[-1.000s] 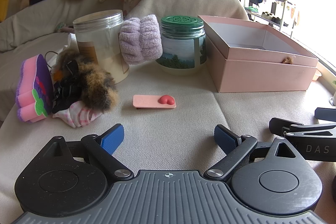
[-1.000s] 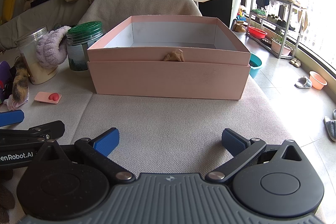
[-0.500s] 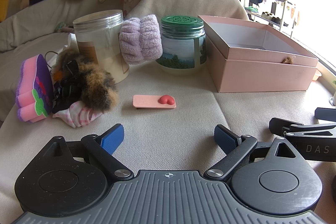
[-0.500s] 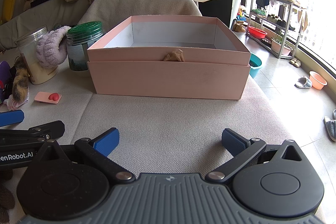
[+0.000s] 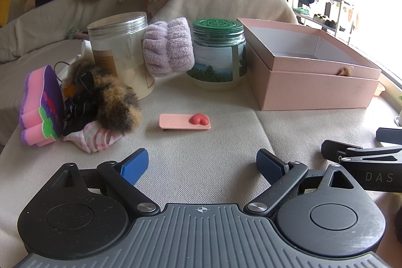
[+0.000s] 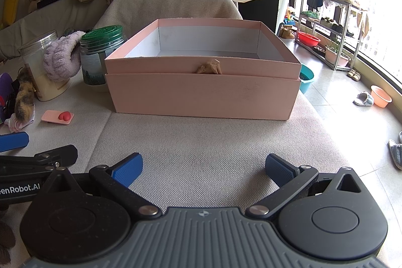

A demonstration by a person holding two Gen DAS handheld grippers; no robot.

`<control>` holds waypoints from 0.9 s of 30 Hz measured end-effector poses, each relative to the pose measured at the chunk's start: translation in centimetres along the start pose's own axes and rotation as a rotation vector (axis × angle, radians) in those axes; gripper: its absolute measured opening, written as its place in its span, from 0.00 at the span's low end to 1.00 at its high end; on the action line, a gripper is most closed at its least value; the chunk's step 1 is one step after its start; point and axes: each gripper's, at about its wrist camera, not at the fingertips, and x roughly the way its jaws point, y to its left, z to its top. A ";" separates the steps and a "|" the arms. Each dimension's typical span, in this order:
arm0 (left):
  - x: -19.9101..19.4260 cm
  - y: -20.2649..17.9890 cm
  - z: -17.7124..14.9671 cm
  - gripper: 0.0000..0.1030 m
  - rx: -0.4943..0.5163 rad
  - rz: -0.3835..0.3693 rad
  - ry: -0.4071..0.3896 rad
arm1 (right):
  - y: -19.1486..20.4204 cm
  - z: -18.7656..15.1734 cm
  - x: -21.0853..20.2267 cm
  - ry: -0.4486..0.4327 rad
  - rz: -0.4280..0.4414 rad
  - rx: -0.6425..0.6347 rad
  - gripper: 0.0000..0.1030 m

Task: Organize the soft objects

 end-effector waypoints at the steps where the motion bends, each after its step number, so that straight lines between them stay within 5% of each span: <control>1: 0.0 0.0 0.0 0.94 0.000 0.000 0.000 | 0.0 0.0 0.0 0.000 0.000 0.000 1.00; 27: 0.0 0.0 0.0 0.93 -0.001 -0.009 -0.003 | 0.1 -0.2 0.1 0.013 0.012 -0.009 1.00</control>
